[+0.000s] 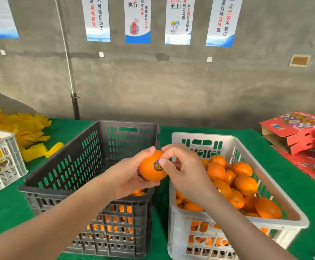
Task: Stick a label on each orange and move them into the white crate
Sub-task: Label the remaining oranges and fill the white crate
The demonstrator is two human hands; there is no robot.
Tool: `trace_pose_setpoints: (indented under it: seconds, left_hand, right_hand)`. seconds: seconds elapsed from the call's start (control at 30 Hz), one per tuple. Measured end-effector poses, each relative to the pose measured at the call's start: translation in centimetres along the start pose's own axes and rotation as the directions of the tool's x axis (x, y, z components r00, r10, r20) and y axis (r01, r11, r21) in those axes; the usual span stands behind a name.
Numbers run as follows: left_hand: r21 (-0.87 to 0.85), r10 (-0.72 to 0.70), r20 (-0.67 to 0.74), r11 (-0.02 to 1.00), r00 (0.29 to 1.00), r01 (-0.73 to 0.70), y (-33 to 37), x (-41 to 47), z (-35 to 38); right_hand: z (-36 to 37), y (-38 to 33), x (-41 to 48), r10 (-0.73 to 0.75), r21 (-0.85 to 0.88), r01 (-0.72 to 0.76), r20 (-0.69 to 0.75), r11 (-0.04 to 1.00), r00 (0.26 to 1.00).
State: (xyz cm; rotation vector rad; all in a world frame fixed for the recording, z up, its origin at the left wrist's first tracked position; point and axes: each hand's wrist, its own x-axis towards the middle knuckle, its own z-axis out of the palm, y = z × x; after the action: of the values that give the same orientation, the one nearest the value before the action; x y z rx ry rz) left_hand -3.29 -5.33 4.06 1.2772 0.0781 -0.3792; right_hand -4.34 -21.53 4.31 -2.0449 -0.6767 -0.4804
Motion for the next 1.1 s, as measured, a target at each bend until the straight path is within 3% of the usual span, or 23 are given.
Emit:
trace_pose_setpoints:
  seconds: [0.27,0.37,0.47,0.53,0.63,0.7,0.77,0.87,0.97,1.03,1.1]
  left_hand:
    - [0.056,0.0,-0.071,0.998,0.998,0.004,-0.9,0.1,2.6]
    - [0.125,0.023,-0.104,0.992,0.994,-0.01,-1.5,0.5,3.0]
    - [0.185,0.005,-0.157,0.982,0.988,0.025,-2.2,1.2,3.1]
    - [0.188,-0.017,-0.147,0.981,0.989,0.045,-2.7,1.7,3.3]
    - [0.079,-0.064,-0.071,0.994,0.995,0.07,-3.3,2.9,4.1]
    - [0.022,-0.088,-0.069,0.996,0.994,0.09,-3.7,4.5,4.6]
    - [0.132,-0.064,-0.119,0.988,0.991,0.08,-4.1,6.6,5.3]
    - [0.469,0.057,-0.154,0.883,0.986,0.023,-5.1,9.6,6.2]
    - [0.719,0.061,-0.162,0.691,0.985,0.076,-6.5,12.1,6.2]
    - [0.818,0.077,-0.156,0.569,0.985,0.085,-6.8,13.1,5.9]
    - [0.846,0.069,-0.144,0.526,0.987,0.086,-6.9,13.8,5.6]
  right_hand:
    - [-1.0,1.2,-1.4,-0.083,-0.162,0.077,-0.029,0.984,0.996]
    - [-0.6,2.1,-2.1,-0.105,-0.118,0.095,-0.08,0.988,0.991]
    - [-0.3,3.4,-3.0,0.036,0.073,-0.029,-0.1,0.997,0.994]
    - [-0.1,4.5,-3.3,0.101,0.183,-0.097,-0.008,0.978,0.995]
    - [0.5,6.4,-3.4,0.046,0.099,-0.053,0.078,0.994,0.996]
    - [0.3,8.3,-2.4,0.052,0.068,-0.053,0.012,0.996,0.999]
    - [-0.8,10.6,-0.3,0.113,0.034,-0.111,-0.074,0.993,0.991]
    - [-3.0,15.2,4.3,0.301,-0.112,-0.319,-0.152,0.941,0.941]
    - [-4.7,20.2,7.6,0.502,-0.381,-0.502,-0.109,0.776,0.858]
    - [-4.9,22.7,8.5,0.581,-0.52,-0.526,-0.068,0.673,0.811]
    - [-4.7,24.3,9.0,0.608,-0.559,-0.518,-0.031,0.647,0.793]
